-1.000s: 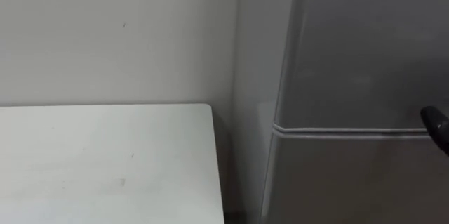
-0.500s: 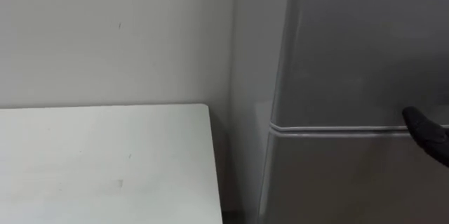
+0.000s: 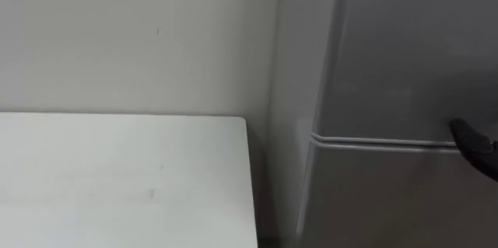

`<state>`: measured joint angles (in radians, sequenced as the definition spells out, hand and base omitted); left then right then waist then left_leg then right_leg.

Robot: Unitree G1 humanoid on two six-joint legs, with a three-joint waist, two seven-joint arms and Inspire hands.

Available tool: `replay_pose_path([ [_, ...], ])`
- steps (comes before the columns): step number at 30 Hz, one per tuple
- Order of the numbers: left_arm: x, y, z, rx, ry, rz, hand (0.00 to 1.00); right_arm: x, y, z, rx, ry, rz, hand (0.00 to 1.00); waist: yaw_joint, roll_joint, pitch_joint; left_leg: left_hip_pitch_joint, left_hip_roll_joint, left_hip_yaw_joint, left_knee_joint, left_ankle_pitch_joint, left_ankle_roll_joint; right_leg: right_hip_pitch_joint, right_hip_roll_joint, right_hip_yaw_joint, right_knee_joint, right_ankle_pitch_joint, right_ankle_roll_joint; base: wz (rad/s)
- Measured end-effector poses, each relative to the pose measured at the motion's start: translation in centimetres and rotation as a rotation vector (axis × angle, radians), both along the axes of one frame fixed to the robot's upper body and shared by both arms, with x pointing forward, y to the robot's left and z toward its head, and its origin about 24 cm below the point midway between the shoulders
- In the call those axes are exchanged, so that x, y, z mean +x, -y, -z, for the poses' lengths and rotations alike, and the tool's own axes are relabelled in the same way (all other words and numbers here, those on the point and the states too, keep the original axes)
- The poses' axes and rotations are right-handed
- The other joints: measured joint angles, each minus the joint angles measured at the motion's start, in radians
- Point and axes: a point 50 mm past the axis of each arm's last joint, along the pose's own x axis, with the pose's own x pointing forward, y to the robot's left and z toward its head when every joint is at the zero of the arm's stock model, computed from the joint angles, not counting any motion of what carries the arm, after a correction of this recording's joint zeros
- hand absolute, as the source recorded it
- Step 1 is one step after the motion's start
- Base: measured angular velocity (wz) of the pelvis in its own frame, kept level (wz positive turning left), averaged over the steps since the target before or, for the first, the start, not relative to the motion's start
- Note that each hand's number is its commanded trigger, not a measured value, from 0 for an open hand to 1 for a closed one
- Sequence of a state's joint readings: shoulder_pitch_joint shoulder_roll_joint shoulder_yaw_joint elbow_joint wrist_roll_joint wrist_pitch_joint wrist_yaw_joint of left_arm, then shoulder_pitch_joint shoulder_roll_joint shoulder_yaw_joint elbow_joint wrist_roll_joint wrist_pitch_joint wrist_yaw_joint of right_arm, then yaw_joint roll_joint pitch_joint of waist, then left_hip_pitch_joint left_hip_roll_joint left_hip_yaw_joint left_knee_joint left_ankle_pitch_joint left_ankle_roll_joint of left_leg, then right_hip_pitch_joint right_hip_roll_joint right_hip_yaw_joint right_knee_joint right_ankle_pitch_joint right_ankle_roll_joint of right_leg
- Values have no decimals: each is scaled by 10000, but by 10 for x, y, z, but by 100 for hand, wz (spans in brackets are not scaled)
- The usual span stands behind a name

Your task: Put the bottle in the upper fridge

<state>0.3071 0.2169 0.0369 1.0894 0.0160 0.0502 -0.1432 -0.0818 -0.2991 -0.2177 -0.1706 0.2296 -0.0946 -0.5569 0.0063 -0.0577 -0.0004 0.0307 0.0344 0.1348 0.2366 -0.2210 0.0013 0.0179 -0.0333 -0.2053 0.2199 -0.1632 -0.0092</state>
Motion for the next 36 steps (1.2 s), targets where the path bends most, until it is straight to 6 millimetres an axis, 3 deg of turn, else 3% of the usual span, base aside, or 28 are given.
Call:
replay_pose_path([
  [11,0,-1,-1,-33,38,-43,0,-1,7,-6,-292,-55,176,0,-65,2,21,154,-13,-6,-79,-2,1,152,6,25,15,-6,35,0],
  [19,-4,-8,-3,84,168,-546,0,-3,21,-25,-1182,232,367,0,-478,-111,47,164,-64,-115,-157,8,10,145,0,18,-16,-75,72,2],
  [29,-6,-10,-4,322,162,-799,0,-8,33,-32,-1102,437,604,0,-695,-154,-11,166,-75,-263,-161,6,11,227,-14,-176,-164,-66,72,5],
  [36,-15,-10,-4,541,14,-936,0,-32,67,-40,-632,1117,2621,0,-714,-144,-31,323,-71,-293,-312,3,6,410,8,-215,-343,-84,84,2],
])
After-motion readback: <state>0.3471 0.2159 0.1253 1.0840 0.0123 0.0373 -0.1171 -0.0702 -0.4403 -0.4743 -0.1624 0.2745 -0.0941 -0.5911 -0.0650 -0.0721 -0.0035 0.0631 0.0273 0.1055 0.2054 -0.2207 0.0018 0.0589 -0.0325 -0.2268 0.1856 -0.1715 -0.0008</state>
